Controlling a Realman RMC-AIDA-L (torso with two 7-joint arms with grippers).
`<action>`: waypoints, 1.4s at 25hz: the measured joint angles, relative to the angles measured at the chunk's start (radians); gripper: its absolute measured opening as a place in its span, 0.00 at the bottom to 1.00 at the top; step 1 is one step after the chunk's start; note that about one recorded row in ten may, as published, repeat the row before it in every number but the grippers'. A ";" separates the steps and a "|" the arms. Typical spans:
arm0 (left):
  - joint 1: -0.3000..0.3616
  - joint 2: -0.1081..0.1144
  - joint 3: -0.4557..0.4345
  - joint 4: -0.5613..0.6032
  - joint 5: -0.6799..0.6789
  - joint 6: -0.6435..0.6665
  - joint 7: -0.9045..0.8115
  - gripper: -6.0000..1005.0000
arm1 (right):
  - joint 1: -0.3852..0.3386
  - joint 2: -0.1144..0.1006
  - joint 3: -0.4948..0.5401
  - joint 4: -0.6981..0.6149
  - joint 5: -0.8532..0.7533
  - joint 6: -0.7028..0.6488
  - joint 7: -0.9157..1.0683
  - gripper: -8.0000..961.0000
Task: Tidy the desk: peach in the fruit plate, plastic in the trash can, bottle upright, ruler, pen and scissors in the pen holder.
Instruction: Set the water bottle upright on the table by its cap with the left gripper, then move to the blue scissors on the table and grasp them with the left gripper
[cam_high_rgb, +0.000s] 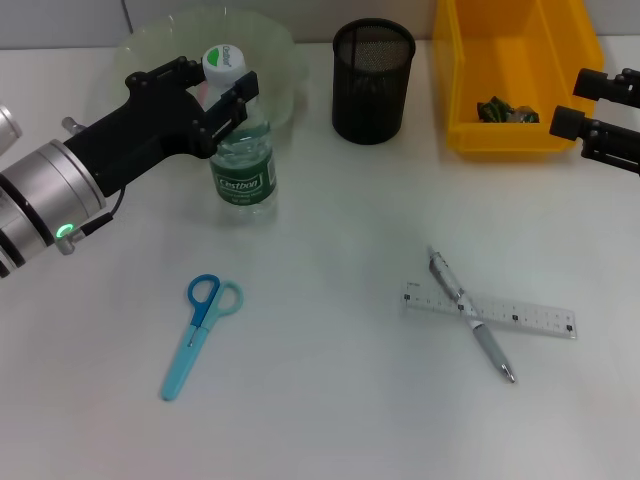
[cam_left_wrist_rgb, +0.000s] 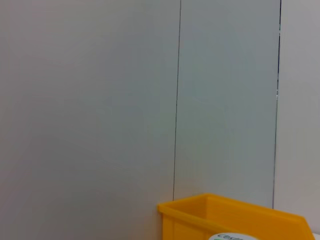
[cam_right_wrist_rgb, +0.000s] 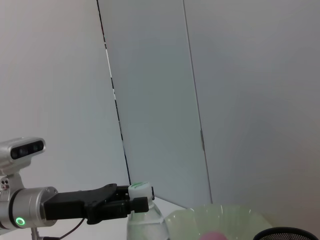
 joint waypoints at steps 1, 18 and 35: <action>0.000 0.000 0.000 0.000 0.000 -0.001 0.000 0.44 | 0.000 0.000 0.000 0.000 0.000 0.000 0.000 0.65; 0.005 0.000 0.000 0.001 0.000 0.019 0.003 0.74 | 0.004 0.000 0.000 0.003 0.000 0.000 0.000 0.65; 0.034 0.001 -0.043 0.015 -0.006 0.200 0.013 0.73 | 0.007 0.000 0.000 0.019 0.000 0.002 0.000 0.65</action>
